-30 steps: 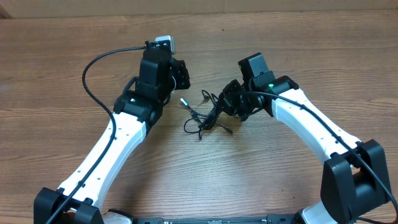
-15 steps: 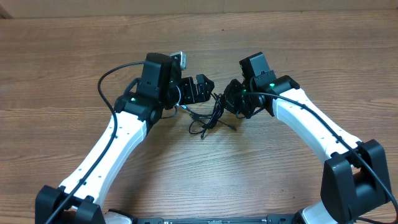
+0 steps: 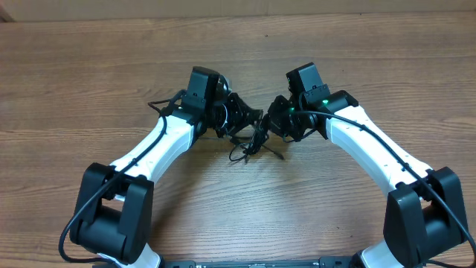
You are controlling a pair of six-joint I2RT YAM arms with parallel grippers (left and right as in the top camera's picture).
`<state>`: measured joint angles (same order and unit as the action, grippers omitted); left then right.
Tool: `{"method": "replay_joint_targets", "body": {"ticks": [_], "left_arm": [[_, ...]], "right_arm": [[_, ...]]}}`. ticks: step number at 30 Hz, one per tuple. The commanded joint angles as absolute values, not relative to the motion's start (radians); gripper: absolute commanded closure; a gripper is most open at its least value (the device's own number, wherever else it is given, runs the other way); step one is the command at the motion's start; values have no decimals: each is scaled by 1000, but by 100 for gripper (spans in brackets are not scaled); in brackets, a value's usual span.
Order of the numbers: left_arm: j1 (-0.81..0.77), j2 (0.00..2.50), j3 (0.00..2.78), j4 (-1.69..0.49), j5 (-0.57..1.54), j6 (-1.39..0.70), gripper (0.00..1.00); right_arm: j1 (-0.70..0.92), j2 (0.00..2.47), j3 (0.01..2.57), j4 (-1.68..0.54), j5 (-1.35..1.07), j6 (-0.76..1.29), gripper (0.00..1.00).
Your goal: Untangle cables
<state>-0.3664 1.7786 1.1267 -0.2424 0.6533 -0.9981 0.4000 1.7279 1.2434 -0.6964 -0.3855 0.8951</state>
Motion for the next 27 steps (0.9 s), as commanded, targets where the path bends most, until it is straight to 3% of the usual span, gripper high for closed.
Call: {"method": "replay_joint_targets", "body": {"ticks": [1, 4, 8, 17, 22, 26, 27], "left_arm": [[-358, 1793, 1140, -202, 688, -989, 96], [-337, 1791, 1141, -128, 716, -942, 96], [-284, 1790, 1141, 32, 929, -863, 96], [-190, 1790, 1141, 75, 1197, -708, 96], [-153, 1788, 1141, 231, 1363, -716, 96], [-149, 1785, 1141, 348, 1376, -766, 95], [-150, 1785, 1141, 348, 1365, -766, 89]], "right_arm": [[397, 1726, 1245, -692, -371, 881, 96], [397, 1726, 1245, -706, -332, 881, 96], [397, 1726, 1245, -717, -276, 886, 96], [319, 1726, 1245, -726, -164, 950, 96], [277, 1726, 1245, -715, -139, 945, 96], [260, 1726, 1245, -704, -140, 881, 96], [260, 1726, 1245, -701, -139, 859, 96]]}}
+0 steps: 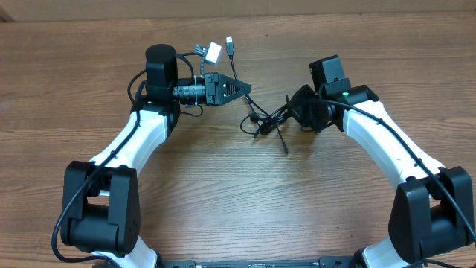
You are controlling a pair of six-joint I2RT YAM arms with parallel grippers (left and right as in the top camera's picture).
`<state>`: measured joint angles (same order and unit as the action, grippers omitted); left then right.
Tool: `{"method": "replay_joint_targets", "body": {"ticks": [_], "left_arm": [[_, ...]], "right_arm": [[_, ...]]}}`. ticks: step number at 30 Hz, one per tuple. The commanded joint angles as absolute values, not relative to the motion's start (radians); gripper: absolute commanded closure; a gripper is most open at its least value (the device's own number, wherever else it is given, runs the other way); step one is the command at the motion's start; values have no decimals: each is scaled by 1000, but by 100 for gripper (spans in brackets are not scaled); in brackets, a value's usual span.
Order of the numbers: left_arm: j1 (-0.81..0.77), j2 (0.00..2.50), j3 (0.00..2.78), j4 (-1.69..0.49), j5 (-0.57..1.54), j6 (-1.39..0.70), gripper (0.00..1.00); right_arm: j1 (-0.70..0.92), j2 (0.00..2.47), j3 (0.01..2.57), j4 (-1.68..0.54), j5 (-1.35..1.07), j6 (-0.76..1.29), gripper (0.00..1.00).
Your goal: Untangle cables
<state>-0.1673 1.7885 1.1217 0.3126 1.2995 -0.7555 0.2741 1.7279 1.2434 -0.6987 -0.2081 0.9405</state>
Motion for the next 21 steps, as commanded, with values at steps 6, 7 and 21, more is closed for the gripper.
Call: {"method": "replay_joint_targets", "body": {"ticks": [6, 7, 21], "left_arm": [[-167, 1786, 1141, 304, 1250, -763, 55], [-171, 1786, 1141, 287, 1227, -762, 49], [-184, 1786, 1141, 7, 1027, -633, 43]], "right_arm": [[260, 1726, 1245, -698, -157, 833, 93], [260, 1726, 1245, -698, -161, 834, 92], [199, 1726, 1245, -762, 68, 776, 13]]}}
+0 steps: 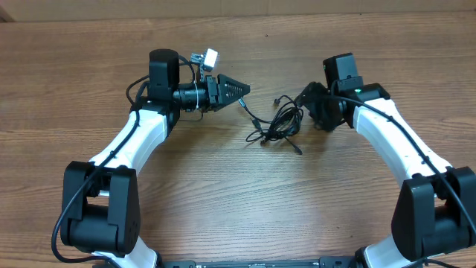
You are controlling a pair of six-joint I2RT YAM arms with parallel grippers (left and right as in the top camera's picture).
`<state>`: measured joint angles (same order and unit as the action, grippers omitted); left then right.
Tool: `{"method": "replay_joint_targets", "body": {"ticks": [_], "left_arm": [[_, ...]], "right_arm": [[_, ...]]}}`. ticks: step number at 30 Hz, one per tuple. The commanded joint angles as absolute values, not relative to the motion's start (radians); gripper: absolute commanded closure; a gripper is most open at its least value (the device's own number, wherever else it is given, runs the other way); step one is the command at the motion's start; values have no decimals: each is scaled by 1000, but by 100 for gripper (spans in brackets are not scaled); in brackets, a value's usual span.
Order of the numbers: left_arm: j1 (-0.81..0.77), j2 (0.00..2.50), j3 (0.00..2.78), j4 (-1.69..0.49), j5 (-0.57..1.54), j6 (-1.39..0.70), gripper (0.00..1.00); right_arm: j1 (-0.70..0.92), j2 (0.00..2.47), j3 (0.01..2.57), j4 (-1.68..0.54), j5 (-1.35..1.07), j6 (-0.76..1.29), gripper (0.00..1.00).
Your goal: Untangle cables
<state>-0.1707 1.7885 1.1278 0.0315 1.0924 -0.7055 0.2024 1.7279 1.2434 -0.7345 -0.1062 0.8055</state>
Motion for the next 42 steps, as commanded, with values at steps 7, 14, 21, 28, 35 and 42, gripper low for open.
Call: {"method": "replay_joint_targets", "body": {"ticks": [7, 14, 21, 28, 35, 42], "left_arm": [[-187, 1786, 1141, -75, 905, -598, 42], [-227, 1786, 1141, -139, 778, -597, 39], [-244, 1786, 1141, -175, 723, -598, 39], [-231, 1786, 1141, -266, 651, -599, 34], [-229, 1786, 1141, -310, 646, -598, 18], [-229, 1786, 1141, -310, 646, -598, 10]], "right_arm": [[199, 1726, 1266, -955, 506, 805, 0], [199, 1708, 1354, -1041, 381, 804, 0], [203, 1709, 1348, -1019, -303, 162, 0], [203, 1712, 1317, -1010, -360, -193, 20], [203, 1712, 1199, -952, -504, -453, 30], [203, 1712, 1061, -847, -521, -466, 28]]}}
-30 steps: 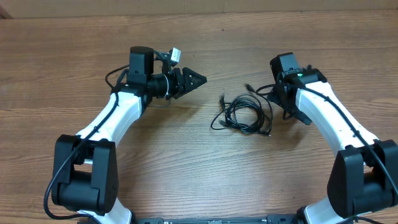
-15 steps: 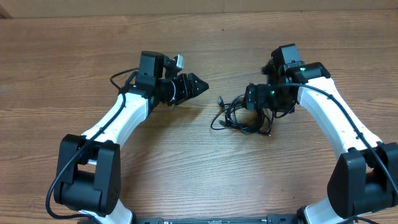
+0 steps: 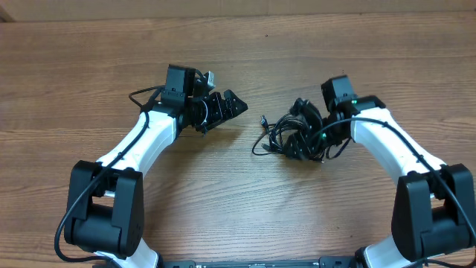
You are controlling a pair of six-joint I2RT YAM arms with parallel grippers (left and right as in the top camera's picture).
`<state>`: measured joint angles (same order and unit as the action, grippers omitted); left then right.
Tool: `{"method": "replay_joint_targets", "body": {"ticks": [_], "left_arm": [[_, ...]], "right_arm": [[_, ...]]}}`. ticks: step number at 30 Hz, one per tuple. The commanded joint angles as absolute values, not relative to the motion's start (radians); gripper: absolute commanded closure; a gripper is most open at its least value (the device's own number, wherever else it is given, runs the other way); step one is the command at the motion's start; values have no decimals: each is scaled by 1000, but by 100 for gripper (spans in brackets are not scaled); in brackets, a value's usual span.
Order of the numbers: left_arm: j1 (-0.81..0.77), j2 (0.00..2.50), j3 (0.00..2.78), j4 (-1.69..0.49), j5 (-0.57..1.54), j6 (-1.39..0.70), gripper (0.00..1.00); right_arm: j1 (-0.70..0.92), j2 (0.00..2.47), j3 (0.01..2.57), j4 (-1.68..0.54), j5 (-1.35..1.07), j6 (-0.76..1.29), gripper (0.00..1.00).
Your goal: Untangle cables
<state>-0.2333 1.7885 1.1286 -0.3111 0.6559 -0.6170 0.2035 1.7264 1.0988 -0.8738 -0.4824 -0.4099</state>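
A tangle of black cables [image 3: 291,135] lies on the wooden table right of centre. One loose plug end [image 3: 263,119] points left. My right gripper [image 3: 321,140] is down in the tangle's right side, shut on its strands, and the loops mostly hide the fingers. My left gripper [image 3: 229,109] hangs over bare table to the left of the tangle. Its fingers stand apart and no black cable runs from it to the tangle. A small white plug [image 3: 210,77] shows just behind the left gripper's body; what holds it is hidden.
The brown wooden table [image 3: 238,208] stretches all round. The far table edge [image 3: 238,16] runs along the top of the view. Both white arms reach in from the near corners, left [image 3: 141,145] and right [image 3: 394,149].
The strand stretched between my left gripper and the tangle is gone. The left gripper has dropped nearer and turned, now open. The right gripper has moved nearer with the tangle bunched around it.
Both grippers first met over the tangle at the table's middle. They then stood apart, the left raised with a white plug and a strand, the right holding the rest. Later the gap was wider. Now the strand is free and the tangle sits by the right gripper.
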Motion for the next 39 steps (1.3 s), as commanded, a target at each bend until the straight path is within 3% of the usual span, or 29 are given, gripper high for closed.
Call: {"method": "replay_joint_targets", "body": {"ticks": [1, 12, 22, 25, 31, 37, 39], "left_arm": [[-229, 1786, 1141, -309, 646, -598, 9], [-229, 1786, 1141, -310, 635, -597, 6], [-228, 1786, 1141, -309, 617, -596, 5], [-218, 1786, 1141, -317, 621, -567, 5], [-170, 1785, 1141, -348, 622, -545, 5], [-103, 1785, 1141, -370, 656, -546, 0], [-87, 1785, 1141, -381, 655, -551, 0]], "right_arm": [[203, 1712, 1040, -818, -515, -467, 27], [205, 1713, 890, -527, -445, -410, 26], [394, 1714, 884, -507, -236, -408, 53], [468, 1713, 884, -439, -237, -317, 95], [510, 1713, 946, -371, -239, -69, 96], [508, 1713, 1085, -280, -309, 498, 96], [508, 1713, 1126, -268, -318, 653, 87]]}}
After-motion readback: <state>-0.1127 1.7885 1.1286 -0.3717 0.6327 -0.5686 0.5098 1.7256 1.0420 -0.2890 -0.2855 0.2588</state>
